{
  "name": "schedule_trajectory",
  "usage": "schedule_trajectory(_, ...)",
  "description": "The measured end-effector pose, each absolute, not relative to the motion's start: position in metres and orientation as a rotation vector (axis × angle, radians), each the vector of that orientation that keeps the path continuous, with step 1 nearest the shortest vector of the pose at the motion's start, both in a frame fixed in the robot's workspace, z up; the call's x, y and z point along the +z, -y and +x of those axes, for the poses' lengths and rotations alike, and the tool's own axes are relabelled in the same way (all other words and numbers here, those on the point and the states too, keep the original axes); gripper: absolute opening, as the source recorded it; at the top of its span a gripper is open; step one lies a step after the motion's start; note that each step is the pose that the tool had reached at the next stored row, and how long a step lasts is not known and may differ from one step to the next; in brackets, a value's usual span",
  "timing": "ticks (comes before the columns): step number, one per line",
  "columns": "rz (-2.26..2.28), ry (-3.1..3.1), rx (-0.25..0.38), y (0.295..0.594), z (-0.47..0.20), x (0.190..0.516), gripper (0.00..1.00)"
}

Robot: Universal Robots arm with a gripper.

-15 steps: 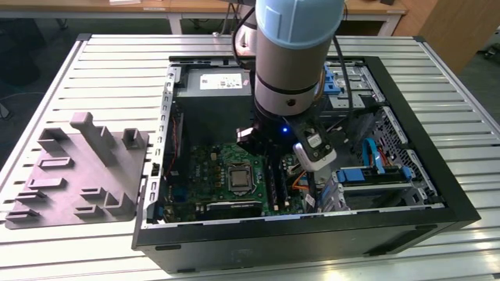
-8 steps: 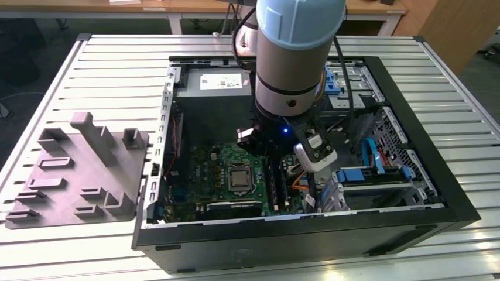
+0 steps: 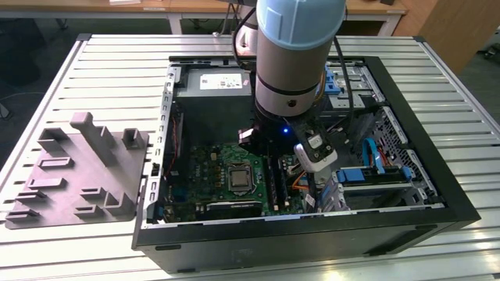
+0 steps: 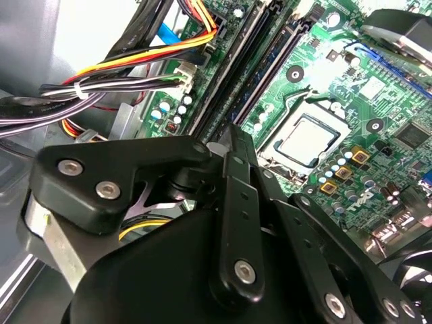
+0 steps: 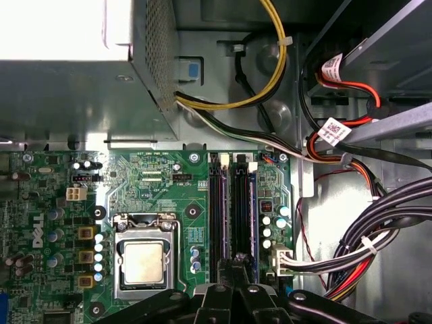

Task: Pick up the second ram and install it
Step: 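Insert the second ram into the second slot, then press down the second ram until it locks into place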

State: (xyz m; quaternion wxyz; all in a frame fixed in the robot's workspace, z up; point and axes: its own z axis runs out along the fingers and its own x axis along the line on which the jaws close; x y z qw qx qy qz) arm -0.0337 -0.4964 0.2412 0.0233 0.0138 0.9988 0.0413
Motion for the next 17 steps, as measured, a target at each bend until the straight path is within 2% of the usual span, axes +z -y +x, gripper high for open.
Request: schedule_trajectory(17,0.043,-3.092,0.130,0.4958,-0.0331,0.2407,0.10)
